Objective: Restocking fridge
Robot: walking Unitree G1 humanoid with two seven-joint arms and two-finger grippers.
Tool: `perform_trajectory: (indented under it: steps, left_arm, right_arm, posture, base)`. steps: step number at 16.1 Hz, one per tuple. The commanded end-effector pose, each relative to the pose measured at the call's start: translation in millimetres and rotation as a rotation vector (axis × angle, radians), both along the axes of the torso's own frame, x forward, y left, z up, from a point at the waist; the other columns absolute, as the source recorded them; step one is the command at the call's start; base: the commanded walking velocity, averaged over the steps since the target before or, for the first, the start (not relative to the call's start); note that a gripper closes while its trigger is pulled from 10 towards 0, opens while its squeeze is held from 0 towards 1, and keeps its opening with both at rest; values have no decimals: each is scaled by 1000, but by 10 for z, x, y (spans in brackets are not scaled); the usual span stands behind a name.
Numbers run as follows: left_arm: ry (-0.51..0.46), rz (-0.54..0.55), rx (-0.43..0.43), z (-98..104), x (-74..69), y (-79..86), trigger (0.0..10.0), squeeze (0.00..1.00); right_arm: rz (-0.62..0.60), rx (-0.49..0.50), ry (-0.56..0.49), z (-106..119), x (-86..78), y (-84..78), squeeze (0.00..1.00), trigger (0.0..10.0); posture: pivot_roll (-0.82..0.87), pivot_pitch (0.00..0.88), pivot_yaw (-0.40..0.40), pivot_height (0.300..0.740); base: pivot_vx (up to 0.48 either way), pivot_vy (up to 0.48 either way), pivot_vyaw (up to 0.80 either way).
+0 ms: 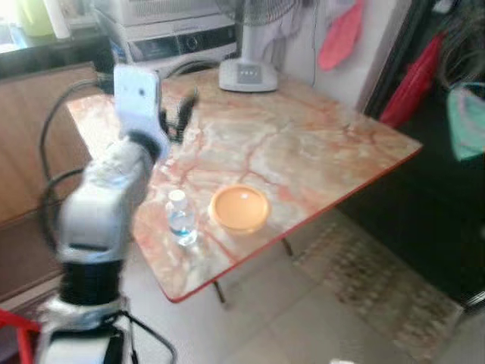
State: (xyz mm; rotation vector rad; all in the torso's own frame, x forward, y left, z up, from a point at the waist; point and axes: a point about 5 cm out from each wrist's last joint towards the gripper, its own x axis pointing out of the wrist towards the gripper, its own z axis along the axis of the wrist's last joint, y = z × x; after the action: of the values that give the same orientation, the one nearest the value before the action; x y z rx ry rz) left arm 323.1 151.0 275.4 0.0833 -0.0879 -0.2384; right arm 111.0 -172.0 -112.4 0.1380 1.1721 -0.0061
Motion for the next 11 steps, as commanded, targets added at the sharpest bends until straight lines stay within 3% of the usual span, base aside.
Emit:
perform_trajectory:
  steps: [1, 3, 5, 7, 11]
  left_arm:
    - [89, -36, 59, -60, -115, -8, 10000, 0]
    - [124, -30, 82, 13, -214, 47, 10000, 0]
    - [208, -80, 127, -73, -330, 36, 10000, 0]
    - [273, 18, 254, -179, -365, 175, 10000, 0]
    - [334, -8, 153, -298, -404, 135, 10000, 0]
  right_arm:
    - [14, -7, 35, -31, -115, -1, 0, 10000]
    - [15, -13, 44, -46, -189, -10, 0, 10000]
    - [30, -22, 54, -60, -274, -27, 0, 10000]
    - [27, -24, 59, -69, -340, -44, 0, 10000]
    - [28, -36, 77, -82, -462, -101, 0, 10000]
  posture:
    - [183, 0, -95, 740]
    - [218, 0, -120, 740]
    - [225, 0, -131, 740]
    - [226, 0, -132, 740]
    - [223, 0, -153, 740]
  base:
    - [0, 0, 0]
    - [0, 0, 0]
    - [0, 0, 0]
    - [0, 0, 0]
    - [0, 0, 0]
